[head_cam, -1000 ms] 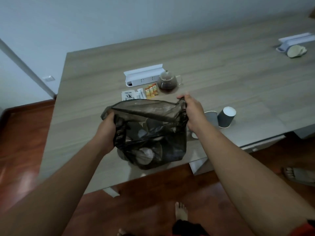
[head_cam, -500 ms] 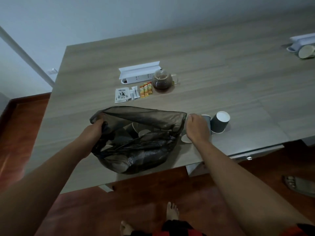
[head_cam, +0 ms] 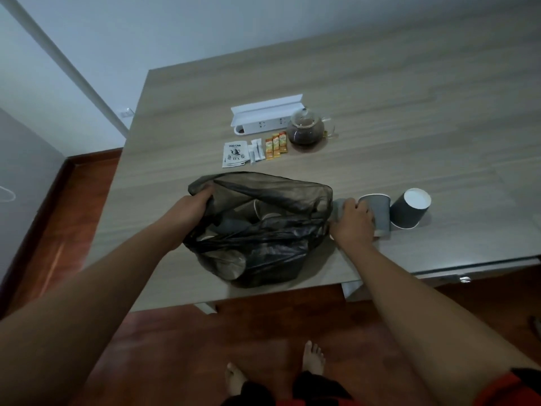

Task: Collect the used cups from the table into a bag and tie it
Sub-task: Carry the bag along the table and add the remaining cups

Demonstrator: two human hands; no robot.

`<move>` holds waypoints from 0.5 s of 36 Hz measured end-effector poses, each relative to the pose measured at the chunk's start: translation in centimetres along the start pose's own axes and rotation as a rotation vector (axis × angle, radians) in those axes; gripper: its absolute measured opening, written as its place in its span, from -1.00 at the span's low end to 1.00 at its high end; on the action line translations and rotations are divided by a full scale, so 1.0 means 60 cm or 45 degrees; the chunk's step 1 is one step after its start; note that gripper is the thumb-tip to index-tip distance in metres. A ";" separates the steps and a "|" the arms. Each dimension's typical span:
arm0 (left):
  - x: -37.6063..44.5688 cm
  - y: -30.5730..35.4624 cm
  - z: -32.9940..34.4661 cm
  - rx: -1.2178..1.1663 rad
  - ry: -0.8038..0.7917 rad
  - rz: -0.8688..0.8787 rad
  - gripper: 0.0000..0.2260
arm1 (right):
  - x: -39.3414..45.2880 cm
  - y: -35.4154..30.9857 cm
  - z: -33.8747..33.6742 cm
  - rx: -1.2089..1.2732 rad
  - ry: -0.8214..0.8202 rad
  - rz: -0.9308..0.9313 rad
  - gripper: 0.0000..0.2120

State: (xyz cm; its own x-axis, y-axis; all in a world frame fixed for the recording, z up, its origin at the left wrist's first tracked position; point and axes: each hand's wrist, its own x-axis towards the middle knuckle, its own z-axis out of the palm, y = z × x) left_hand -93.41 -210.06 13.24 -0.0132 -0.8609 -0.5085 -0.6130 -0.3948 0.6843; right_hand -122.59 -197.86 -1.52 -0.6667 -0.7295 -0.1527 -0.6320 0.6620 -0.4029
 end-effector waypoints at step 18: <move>0.006 -0.001 -0.007 -0.001 -0.010 0.045 -0.62 | -0.047 -0.109 -0.139 1.738 -0.061 0.115 -0.18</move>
State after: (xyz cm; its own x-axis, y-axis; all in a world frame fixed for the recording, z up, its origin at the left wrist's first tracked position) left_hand -93.06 -210.46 13.22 -0.0408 -0.8718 -0.4881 -0.6114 -0.3646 0.7023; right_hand -119.88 -198.70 9.06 -0.6525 -0.7170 -0.2454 0.3196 0.0332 -0.9470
